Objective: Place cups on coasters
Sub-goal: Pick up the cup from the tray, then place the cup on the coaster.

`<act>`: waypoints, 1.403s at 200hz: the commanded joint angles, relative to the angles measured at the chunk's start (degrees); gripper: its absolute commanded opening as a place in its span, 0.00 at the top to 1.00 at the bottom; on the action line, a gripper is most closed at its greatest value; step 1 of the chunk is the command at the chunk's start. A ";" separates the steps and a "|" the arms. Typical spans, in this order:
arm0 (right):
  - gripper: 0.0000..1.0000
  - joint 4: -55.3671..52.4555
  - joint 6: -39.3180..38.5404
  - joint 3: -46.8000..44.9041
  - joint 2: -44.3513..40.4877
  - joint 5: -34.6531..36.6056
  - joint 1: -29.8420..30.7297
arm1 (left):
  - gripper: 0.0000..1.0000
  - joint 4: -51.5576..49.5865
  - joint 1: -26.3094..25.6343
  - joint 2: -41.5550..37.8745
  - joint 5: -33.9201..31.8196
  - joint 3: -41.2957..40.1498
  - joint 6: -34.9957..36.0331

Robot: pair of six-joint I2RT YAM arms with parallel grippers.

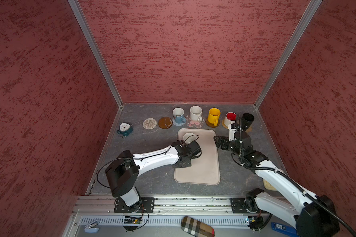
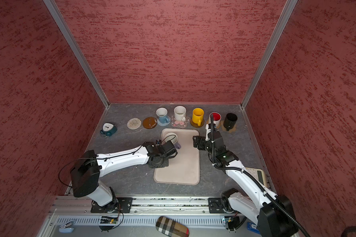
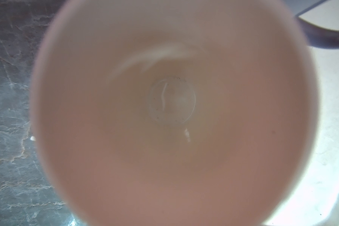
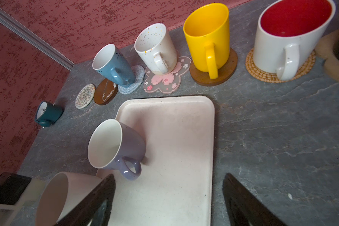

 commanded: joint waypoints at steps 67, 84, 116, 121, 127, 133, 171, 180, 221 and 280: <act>0.01 3.32 -4.23 0.06 -0.68 -5.29 -0.46 | 1.00 -8.26 4.70 -12.00 -3.93 7.71 8.58; 0.01 3.22 -4.59 0.51 -0.86 -5.44 -0.42 | 1.00 -7.87 8.59 -14.57 -1.51 8.30 11.97; 0.01 2.92 -4.59 1.45 -1.13 -4.12 -0.44 | 1.00 -7.72 17.42 -15.67 2.41 11.47 18.81; 0.01 2.97 -4.59 1.57 -1.04 -3.95 -0.42 | 1.00 -7.42 18.97 -15.39 3.33 12.03 20.04; 0.01 3.07 -4.44 1.74 -0.96 -3.88 -0.42 | 1.00 -7.11 20.72 -14.87 4.53 12.57 21.40; 0.01 3.23 -4.34 1.91 -0.82 -3.84 -0.42 | 1.00 -6.75 22.26 -14.26 5.42 13.36 22.91; 0.01 4.57 -3.63 2.84 0.14 -3.91 -0.37 | 1.00 -4.66 30.59 -8.02 8.42 17.74 30.03; 0.01 4.99 -3.54 2.92 0.49 -3.76 -0.44 | 1.00 -3.63 32.47 -6.47 9.64 18.46 30.98; 0.01 6.28 -4.41 3.59 2.77 -2.82 -0.43 | 1.00 0.76 36.47 2.53 9.53 23.59 35.51; 0.01 8.35 -5.48 3.86 5.54 -2.95 -0.42 | 1.00 3.56 38.12 15.71 4.09 34.50 39.52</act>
